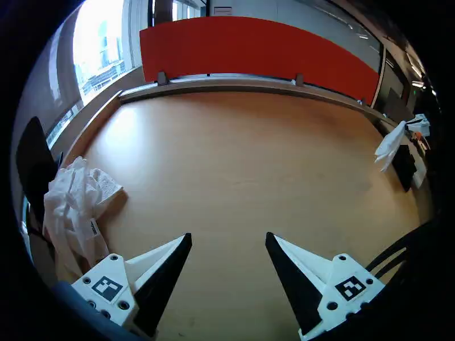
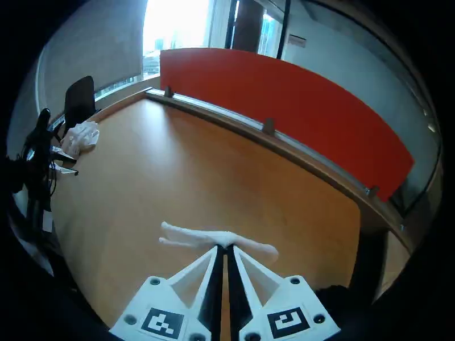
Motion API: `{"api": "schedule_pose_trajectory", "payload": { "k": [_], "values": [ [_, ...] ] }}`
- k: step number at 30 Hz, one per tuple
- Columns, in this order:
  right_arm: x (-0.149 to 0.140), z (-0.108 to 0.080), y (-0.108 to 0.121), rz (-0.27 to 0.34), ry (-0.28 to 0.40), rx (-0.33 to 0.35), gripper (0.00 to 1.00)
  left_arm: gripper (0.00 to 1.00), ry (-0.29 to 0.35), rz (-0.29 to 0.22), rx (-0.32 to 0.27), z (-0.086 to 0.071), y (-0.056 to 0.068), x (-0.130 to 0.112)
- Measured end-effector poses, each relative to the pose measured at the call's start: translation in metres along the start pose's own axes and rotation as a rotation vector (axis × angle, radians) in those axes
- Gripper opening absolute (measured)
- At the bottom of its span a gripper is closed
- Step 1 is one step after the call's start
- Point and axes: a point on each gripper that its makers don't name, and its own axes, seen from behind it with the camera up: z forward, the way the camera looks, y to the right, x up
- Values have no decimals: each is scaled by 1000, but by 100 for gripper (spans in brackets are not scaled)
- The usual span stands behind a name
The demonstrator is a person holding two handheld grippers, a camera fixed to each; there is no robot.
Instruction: Fold towel
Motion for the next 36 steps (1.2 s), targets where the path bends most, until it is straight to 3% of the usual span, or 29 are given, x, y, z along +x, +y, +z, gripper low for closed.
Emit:
{"api": "schedule_pose_trajectory", "payload": {
  "k": [20,36],
  "values": [
    [-25,-2,83,30,-65,-83,4,97,-6,4,21,-4,-1,-2],
    [-29,5,110,66,-72,-113,4,97,-8,8,28,-3,2,2]
  ]
}}
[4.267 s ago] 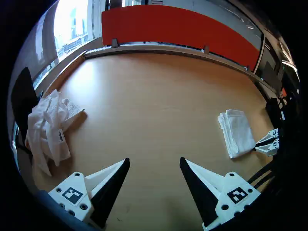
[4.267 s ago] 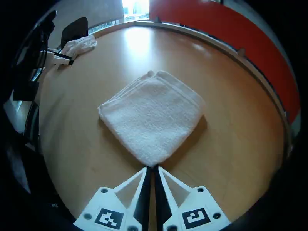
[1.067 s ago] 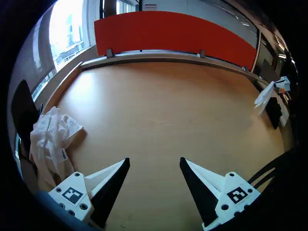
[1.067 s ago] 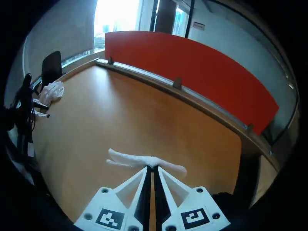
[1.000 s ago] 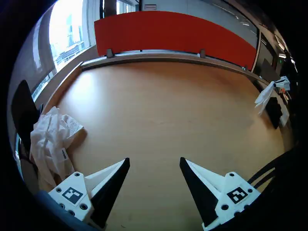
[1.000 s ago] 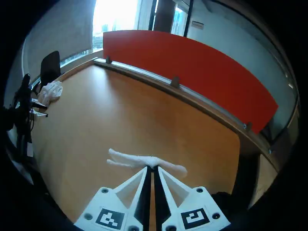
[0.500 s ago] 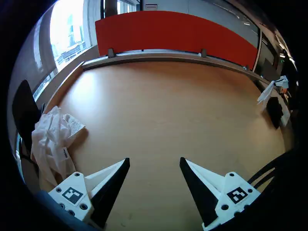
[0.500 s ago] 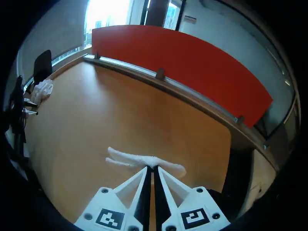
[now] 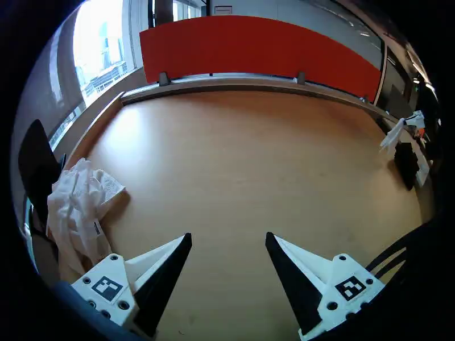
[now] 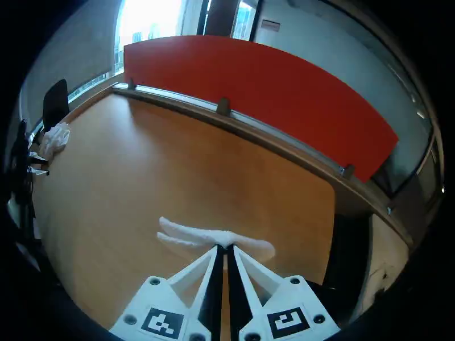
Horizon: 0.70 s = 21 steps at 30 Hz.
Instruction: Fold towel
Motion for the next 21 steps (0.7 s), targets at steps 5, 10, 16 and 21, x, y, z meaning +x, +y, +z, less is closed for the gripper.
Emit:
{"api": "schedule_pose_trajectory", "payload": {
  "k": [5,10,16,21],
  "values": [
    [2,2,2,1,2,-1,4,97,0,2,0,1,1,2],
    [2,3,3,3,0,-2,4,97,0,1,-1,2,2,3],
    [1,4,3,4,-3,0,4,96,-1,3,-2,4,3,4],
    [-7,3,3,8,-11,4,4,96,-3,5,-3,4,4,4]
  ]
}}
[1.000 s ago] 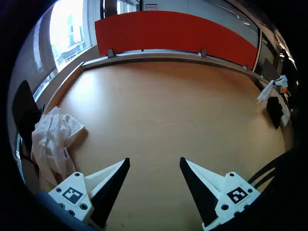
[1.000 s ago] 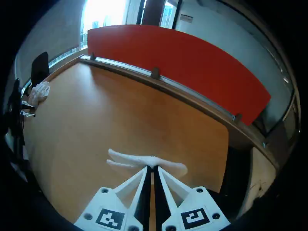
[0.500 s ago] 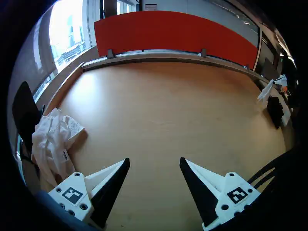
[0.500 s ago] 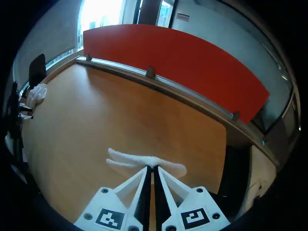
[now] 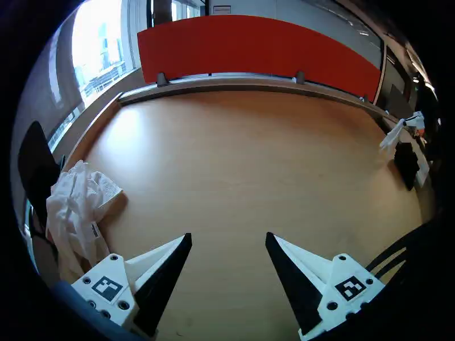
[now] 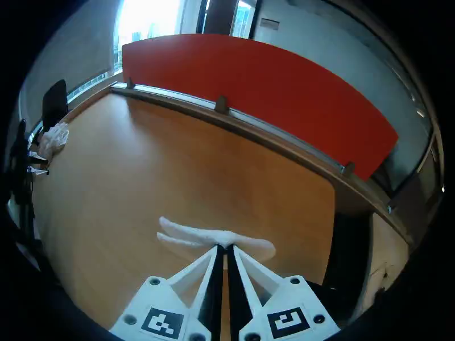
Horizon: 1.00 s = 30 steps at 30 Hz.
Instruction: Fold towel
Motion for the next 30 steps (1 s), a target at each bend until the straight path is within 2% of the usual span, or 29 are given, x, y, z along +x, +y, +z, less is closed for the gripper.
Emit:
{"api": "schedule_pose_trajectory", "payload": {
  "k": [7,12,19,30],
  "values": [
    [-19,-3,-3,18,-15,7,4,96,1,4,-3,1,2,2],
    [-44,-7,-5,35,-41,13,4,96,0,8,-5,1,5,2],
    [-97,-12,-9,50,-120,8,4,96,-3,13,-11,1,10,1],
    [-174,-15,-20,119,-233,9,4,97,-4,24,-12,2,14,2]
  ]
}}
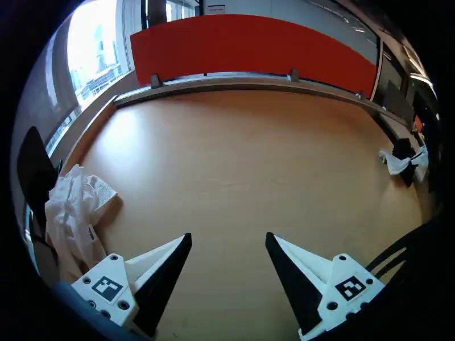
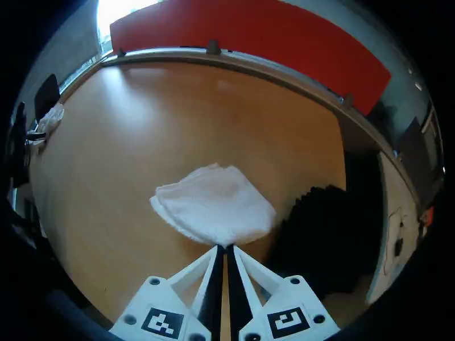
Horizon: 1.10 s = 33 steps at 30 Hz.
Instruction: Fold towel
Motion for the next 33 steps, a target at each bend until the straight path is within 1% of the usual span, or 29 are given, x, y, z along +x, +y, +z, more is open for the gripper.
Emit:
{"api": "schedule_pose_trajectory", "payload": {
  "k": [3,9,14,21,27,33],
  "values": [
    [-18,5,2,18,-31,-8,4,97,-1,2,1,0,0,0],
    [-44,15,8,57,-85,-30,4,97,-7,9,5,0,0,-3],
    [-60,23,14,79,-122,-46,4,97,-10,8,8,-1,-1,-5],
    [-80,33,28,107,-173,-93,4,97,-14,11,15,-4,-2,-7],
    [-88,42,38,154,-184,-140,5,97,-18,14,21,-6,-3,-10],
    [-90,48,40,187,-181,-158,6,97,-21,14,22,-6,-2,-11]
  ]
}}
